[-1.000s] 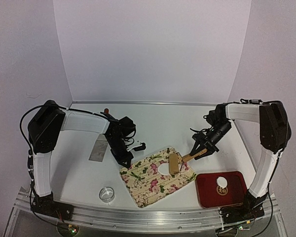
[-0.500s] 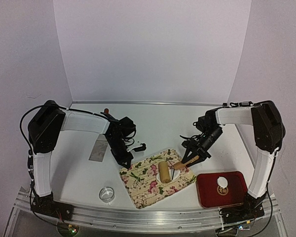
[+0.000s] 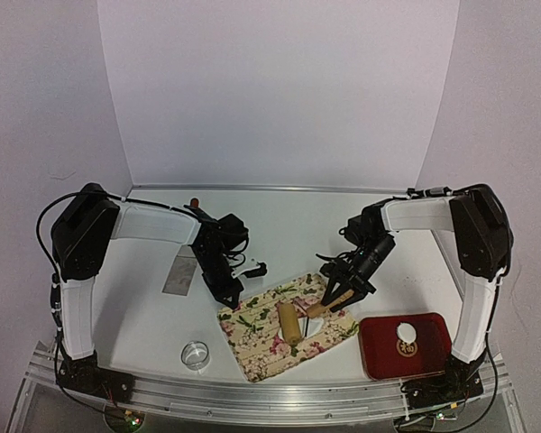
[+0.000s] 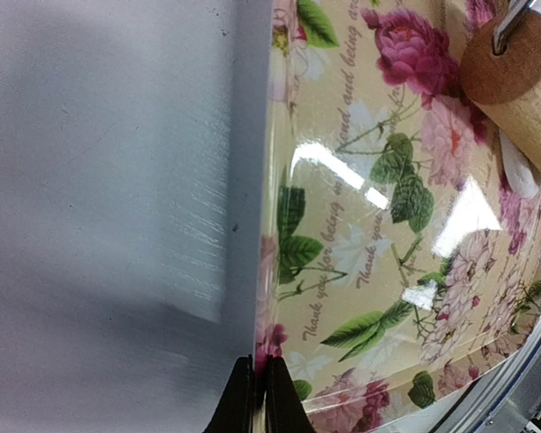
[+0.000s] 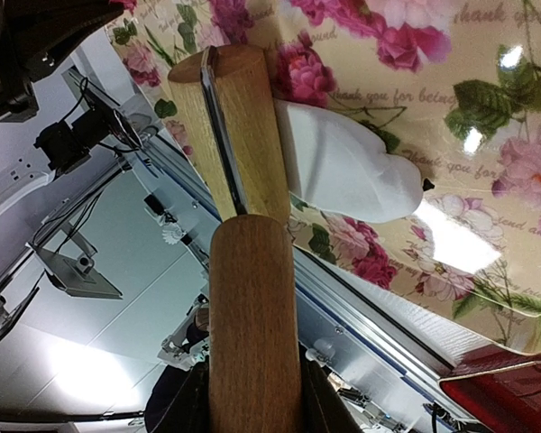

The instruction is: Roll out the dumpling wrappers from the dough

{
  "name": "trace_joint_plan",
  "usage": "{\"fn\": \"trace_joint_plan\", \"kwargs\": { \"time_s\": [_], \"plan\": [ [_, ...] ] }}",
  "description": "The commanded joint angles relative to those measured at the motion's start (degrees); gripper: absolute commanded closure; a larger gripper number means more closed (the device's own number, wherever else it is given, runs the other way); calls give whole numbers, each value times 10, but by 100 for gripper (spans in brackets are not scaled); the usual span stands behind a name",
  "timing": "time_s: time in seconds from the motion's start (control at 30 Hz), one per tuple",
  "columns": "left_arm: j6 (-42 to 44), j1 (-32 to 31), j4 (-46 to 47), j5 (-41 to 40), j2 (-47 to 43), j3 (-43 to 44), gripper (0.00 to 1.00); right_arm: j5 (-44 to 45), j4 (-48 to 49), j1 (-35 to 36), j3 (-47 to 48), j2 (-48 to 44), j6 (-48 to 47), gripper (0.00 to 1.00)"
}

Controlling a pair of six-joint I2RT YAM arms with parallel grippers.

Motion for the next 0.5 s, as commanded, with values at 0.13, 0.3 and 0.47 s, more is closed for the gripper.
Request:
{"fn": "trace_joint_plan", "kwargs": {
  "time_s": [0.13,0.3,0.47],
  "plan": [
    [-27,0,10,-41,21,3,100,298,-9,56,-19,47,104,100],
    [-26,-1,2,-40,26,9,100,357,-4,76,-15,49,133,100],
    [-27,0,-3,-36,32,16,100,398,-2,97,-7,47,154,100]
  ]
}}
